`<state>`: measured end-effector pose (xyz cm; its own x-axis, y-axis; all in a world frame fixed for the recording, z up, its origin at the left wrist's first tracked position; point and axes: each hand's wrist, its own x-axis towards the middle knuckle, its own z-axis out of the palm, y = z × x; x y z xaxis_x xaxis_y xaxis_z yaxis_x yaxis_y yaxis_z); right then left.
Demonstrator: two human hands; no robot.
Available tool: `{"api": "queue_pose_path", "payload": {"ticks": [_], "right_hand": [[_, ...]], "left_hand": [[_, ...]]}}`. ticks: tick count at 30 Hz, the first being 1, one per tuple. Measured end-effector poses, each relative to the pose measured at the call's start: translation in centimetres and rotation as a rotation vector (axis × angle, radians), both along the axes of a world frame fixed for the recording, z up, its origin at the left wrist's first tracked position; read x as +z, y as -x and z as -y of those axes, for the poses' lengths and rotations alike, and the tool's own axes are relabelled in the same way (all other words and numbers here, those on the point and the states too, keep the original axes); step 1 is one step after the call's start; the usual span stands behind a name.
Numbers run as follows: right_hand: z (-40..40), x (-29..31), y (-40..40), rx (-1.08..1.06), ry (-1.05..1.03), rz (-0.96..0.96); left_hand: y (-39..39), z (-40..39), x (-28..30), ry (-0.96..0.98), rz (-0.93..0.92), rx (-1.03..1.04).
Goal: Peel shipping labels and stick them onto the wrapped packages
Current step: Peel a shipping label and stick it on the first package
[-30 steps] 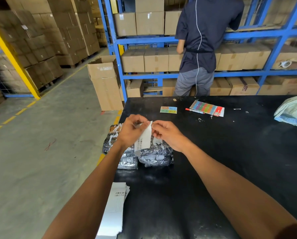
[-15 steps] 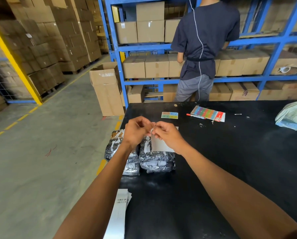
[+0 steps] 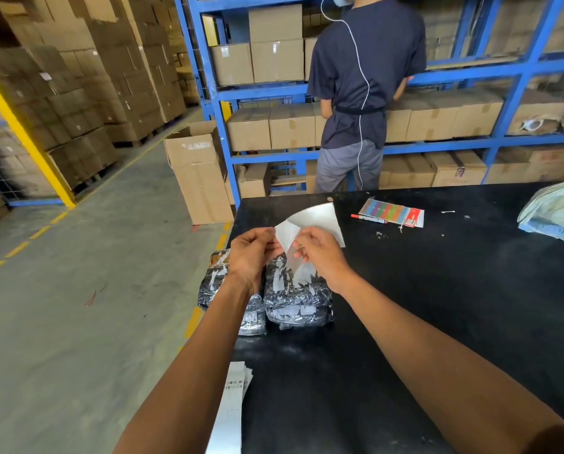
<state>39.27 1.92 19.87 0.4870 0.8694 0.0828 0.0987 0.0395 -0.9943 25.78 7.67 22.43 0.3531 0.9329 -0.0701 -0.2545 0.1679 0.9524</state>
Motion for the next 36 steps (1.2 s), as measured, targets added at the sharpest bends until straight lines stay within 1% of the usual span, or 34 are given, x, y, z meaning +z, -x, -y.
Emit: {"api": "queue_pose_path", "payload": {"ticks": [2, 4, 8, 11, 14, 15, 19, 23, 27, 30, 36], "right_hand": [[0.0, 0.3, 0.2, 0.011, -0.021, -0.056], [0.0, 0.5, 0.3, 0.028, -0.048, -0.057], [-0.5, 0.6, 0.4, -0.050, -0.030, 0.108], [-0.8, 0.8, 0.5, -0.071, -0.012, 0.115], [-0.9, 0.9, 0.5, -0.109, -0.008, 0.295], [-0.9, 0.9, 0.4, -0.113, -0.011, 0.316], [-0.4, 0.8, 0.1, -0.107, -0.003, 0.262], [0.4, -0.1, -0.6, -0.035, 0.041, 0.236], [1.4, -1.2, -1.2, -0.072, 0.078, 0.221], [1.6, -1.6, -1.5, -0.146, 0.077, 0.210], [0.8, -1.9, -1.8, -0.284, 0.077, 0.210]], "left_hand": [[-0.1, 0.1, 0.0, -0.023, 0.002, -0.008], [-0.1, 0.1, 0.0, -0.056, -0.008, -0.033], [-0.3, 0.1, 0.1, -0.082, -0.026, -0.029], [-0.5, -0.2, 0.0, -0.066, -0.049, 0.049], [-0.7, -0.2, 0.1, -0.042, -0.079, 0.087], [-0.8, -0.2, 0.2, -0.023, -0.079, 0.098], [-1.0, -0.4, 0.2, 0.063, -0.023, 0.182], [-0.9, -1.0, -0.2, 0.156, 0.034, 0.283], [-0.7, -1.3, -0.2, 0.218, 0.098, 0.349], [-0.7, -1.4, -0.3, 0.203, 0.090, 0.398], [-0.8, -1.7, -0.4, 0.121, 0.002, 0.449]]}}
